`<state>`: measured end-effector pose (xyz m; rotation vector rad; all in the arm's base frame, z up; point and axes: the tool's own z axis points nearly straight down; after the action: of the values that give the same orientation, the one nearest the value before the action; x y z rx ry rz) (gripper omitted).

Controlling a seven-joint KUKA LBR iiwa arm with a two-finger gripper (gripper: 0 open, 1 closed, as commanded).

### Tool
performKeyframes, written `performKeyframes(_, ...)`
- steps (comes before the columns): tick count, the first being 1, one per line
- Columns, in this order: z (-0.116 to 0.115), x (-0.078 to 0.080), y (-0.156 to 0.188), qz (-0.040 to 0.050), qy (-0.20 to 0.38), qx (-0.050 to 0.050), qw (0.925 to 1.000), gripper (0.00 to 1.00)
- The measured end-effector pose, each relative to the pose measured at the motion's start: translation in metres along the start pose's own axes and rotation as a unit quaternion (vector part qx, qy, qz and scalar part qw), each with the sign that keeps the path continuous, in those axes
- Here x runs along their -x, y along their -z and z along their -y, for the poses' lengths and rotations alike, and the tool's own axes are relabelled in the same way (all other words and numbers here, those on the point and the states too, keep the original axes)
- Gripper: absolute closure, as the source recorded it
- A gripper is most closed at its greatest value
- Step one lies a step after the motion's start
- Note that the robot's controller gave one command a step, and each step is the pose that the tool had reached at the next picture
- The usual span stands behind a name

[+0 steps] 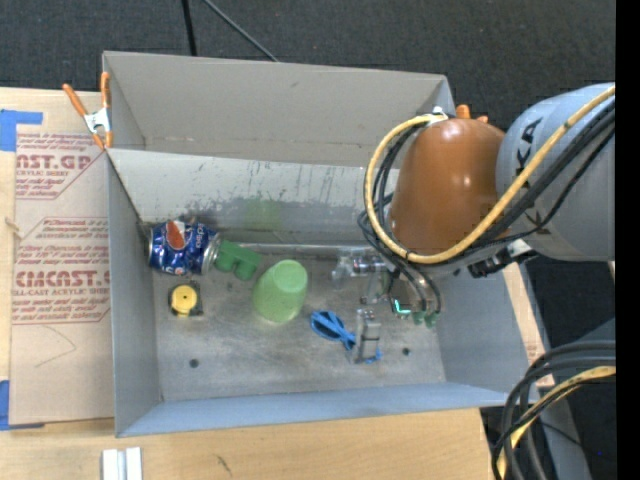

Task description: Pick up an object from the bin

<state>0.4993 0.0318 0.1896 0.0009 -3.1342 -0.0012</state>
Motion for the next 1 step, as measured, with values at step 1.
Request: performKeyframes(1, 0.0607, 0.0112, -0.1208, 0.0003, -0.027, -0.001, 0.9996, 0.00)
